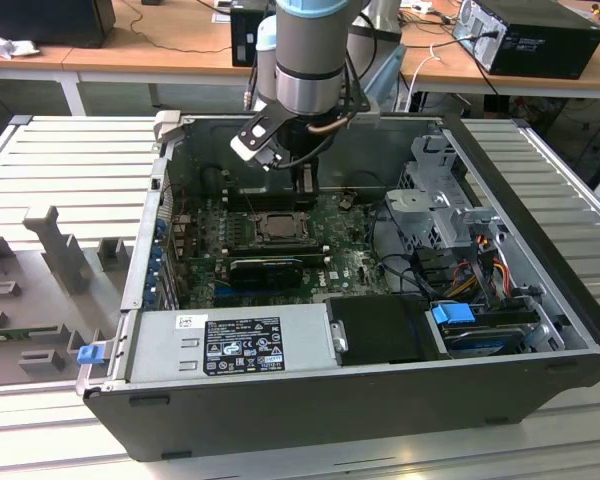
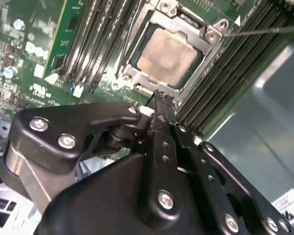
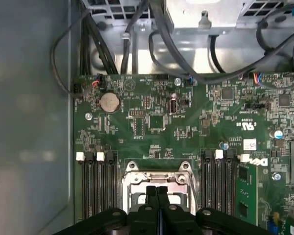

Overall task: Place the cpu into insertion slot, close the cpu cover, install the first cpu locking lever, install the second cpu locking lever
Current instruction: 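Close the cpu cover, then install the first cpu locking lever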

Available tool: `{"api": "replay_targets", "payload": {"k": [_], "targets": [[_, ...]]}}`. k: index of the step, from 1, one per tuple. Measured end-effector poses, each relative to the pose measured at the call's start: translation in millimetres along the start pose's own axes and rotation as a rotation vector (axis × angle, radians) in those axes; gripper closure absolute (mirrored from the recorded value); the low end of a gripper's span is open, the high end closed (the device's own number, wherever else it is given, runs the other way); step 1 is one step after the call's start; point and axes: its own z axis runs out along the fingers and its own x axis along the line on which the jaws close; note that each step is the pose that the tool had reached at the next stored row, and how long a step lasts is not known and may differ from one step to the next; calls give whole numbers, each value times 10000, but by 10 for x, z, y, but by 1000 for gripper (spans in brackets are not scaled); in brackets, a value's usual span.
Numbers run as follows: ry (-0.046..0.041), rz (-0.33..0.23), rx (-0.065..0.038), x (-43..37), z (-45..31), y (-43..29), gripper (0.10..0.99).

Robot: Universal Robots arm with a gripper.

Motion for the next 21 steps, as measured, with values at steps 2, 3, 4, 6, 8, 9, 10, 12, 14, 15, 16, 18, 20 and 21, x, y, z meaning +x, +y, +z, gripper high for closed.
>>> {"api": "replay_targets", "payload": {"k": [2,3,4,6,8,9,10,12,14,15,16,18,20,21], "targets": [[-1,-12,1,-3,43,-28,980],[-1,-16,1,-4,74,-43,980],[2,-20,4,-5,92,-55,980],[12,-26,6,-7,95,-96,980],[16,-24,4,-6,96,-120,980],[18,-25,4,-6,95,-134,980],[16,-24,5,-7,95,-144,980],[17,-26,5,-8,93,-179,980],[17,-25,5,-8,92,-226,980],[17,-24,4,-8,91,-241,980],[17,-24,5,-8,91,-246,980],[17,-24,5,-9,91,-253,980],[17,-26,5,-9,87,-266,980],[16,-25,5,-9,77,-267,980]]}}
